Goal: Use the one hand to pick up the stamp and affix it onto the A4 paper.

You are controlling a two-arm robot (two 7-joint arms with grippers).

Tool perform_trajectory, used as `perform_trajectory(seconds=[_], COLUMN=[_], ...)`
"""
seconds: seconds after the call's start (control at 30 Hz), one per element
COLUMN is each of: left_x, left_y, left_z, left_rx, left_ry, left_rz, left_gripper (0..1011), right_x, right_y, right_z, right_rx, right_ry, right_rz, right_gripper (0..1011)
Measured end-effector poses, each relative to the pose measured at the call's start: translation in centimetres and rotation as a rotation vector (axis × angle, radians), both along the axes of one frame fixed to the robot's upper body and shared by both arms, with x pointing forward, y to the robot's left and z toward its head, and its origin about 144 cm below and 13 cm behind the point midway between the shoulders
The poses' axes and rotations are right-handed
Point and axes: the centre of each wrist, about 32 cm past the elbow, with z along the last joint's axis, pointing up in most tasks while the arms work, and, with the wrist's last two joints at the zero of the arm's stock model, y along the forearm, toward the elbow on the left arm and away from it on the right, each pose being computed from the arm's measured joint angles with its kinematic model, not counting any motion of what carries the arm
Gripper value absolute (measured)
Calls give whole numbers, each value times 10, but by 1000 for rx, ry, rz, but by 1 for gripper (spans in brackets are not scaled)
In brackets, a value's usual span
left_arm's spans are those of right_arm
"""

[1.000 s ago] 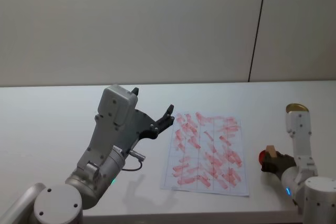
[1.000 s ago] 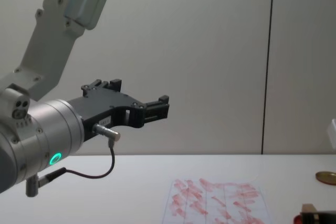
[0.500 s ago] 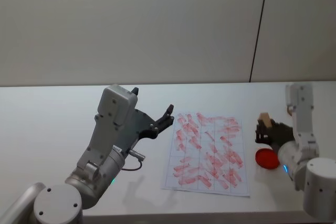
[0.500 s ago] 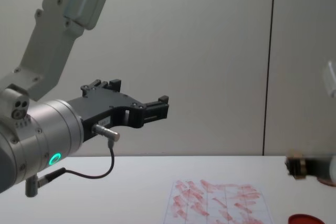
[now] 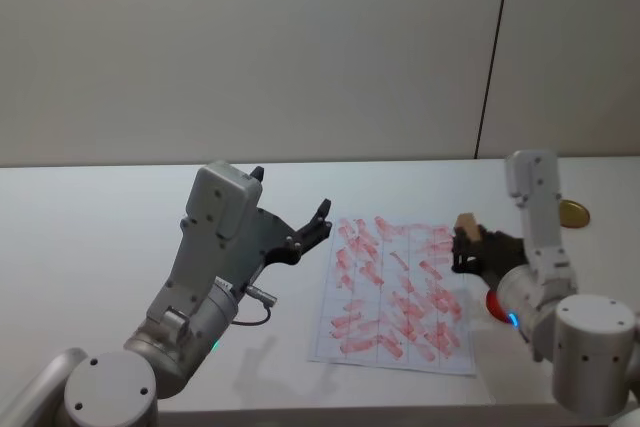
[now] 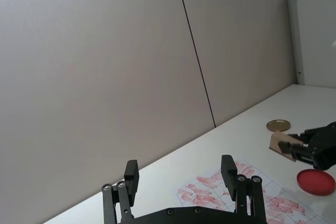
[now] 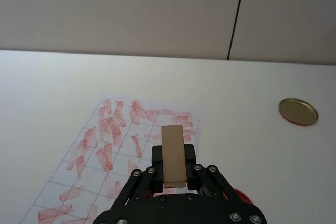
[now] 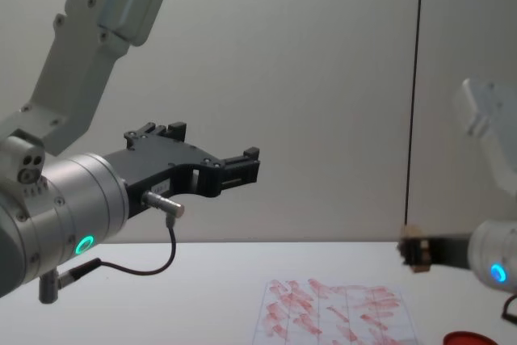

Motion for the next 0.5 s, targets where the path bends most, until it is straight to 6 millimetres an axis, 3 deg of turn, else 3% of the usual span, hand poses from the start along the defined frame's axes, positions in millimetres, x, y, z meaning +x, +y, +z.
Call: perform_trajectory(seconds=[0.5], left_x=[0], left_y=[0], left_z=[0], left_rx=[0], left_ry=[0], left_rz=[0], left_gripper=[993], right_x=[3], right_y=[25], right_z=[-25], right_rx=[-48], right_ry=[145], right_rz=[56], right_gripper=[217])
